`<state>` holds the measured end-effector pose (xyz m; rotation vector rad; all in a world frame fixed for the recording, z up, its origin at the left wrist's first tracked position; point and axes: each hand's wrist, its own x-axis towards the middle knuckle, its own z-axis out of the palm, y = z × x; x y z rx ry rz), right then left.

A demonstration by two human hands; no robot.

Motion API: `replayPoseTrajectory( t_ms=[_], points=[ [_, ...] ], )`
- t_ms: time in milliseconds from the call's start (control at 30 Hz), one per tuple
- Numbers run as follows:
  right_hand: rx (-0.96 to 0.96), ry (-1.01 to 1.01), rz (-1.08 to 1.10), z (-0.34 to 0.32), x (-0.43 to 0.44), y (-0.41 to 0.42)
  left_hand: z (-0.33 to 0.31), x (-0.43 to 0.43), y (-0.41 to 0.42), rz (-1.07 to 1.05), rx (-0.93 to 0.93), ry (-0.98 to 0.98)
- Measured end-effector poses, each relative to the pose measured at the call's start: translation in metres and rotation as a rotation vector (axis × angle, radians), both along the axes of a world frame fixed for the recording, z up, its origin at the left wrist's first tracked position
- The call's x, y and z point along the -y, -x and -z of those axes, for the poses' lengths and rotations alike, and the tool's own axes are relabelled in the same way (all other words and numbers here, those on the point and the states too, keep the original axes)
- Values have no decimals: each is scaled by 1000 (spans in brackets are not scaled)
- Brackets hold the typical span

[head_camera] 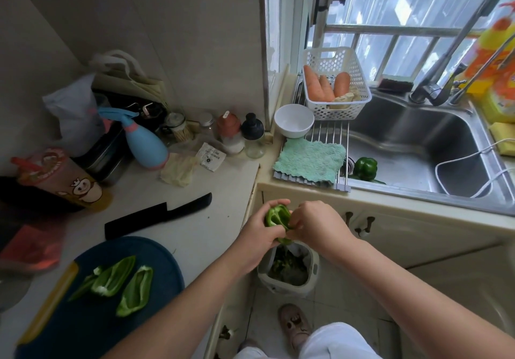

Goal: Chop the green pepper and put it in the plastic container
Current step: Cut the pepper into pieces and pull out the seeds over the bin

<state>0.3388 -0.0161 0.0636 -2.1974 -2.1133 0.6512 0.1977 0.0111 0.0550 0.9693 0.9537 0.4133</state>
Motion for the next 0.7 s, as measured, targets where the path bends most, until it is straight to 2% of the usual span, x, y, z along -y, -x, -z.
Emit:
replayPoseTrajectory(
  t_ms=[133, 233, 400, 600, 700],
  points=[
    [173, 93, 22, -6, -3, 1, -2, 10, -13, -33, -96, -70],
    [258, 89, -91, -10, 0, 1, -1, 14, -20, -27, -142, -126],
    [201, 9, -163, -2, 9, 3, -6, 1, -14, -13, -172, -102],
    [183, -83, -348, 12, 17, 9, -4, -8, 0, 109, -222, -14],
    [123, -156, -356, 17, 20, 6, -5, -9, 4, 201, -262, -13]
  ],
)
